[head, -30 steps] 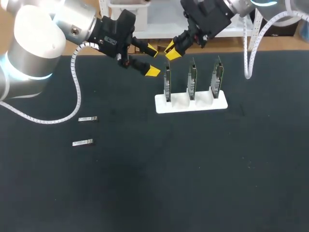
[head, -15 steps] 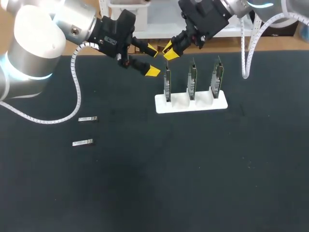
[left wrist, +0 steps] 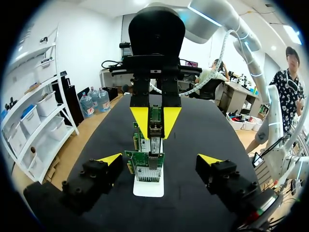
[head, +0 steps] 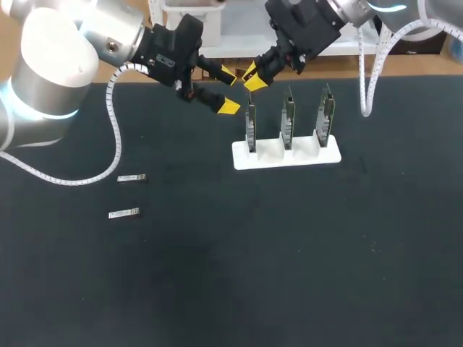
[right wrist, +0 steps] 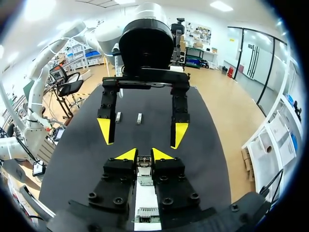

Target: Pick up the optical module with the left hand, and insert it into the network port with the right hand.

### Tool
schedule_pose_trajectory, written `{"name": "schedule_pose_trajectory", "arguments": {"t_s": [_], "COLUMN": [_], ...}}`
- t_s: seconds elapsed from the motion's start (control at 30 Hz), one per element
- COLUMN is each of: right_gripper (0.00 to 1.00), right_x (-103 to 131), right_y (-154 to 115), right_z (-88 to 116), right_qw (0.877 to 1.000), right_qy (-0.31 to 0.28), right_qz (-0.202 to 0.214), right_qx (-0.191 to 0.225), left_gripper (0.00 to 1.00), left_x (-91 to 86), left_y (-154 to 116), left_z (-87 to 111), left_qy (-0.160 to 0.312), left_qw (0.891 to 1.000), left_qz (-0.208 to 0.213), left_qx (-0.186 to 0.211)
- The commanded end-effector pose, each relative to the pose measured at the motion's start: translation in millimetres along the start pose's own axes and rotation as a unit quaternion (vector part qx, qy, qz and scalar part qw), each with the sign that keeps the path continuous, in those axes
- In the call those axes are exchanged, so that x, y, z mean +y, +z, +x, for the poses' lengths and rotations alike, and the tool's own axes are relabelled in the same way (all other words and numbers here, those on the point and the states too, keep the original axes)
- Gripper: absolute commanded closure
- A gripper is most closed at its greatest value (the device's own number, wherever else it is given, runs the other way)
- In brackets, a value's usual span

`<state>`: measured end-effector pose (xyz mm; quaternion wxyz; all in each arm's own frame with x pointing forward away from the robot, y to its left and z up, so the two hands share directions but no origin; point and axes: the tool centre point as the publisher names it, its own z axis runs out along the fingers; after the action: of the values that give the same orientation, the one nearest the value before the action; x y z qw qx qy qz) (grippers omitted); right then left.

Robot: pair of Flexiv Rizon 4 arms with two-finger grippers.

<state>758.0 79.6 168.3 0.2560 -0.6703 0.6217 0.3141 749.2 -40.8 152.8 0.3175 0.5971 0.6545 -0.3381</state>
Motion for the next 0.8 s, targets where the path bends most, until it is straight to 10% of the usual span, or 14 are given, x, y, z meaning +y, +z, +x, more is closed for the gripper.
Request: {"name": "schedule_pose_trajectory", "arguments": {"t_s": [0.03,0.8], "right_gripper": [1.0,1.0], "right_x": [-1.5,-2.6], "right_y": [3.5,3.7], "right_z": [3.2,-0.3], "right_qw": [1.0,1.0], "right_qy": [-0.001,-0.006], "right_qz": [-0.002,-0.004], "right_qx": [0.001,0.002], "left_gripper": [0.0,0.0], "left_x": [2.1,2.1], "left_y": [0.4,0.4], "left_z": [-0.8,-0.8], "left_qy": [0.0,0.0], "left_qw": [1.0,1.0], "left_qz": [0.002,0.002], "left_qx": [0.002,0.002]}}
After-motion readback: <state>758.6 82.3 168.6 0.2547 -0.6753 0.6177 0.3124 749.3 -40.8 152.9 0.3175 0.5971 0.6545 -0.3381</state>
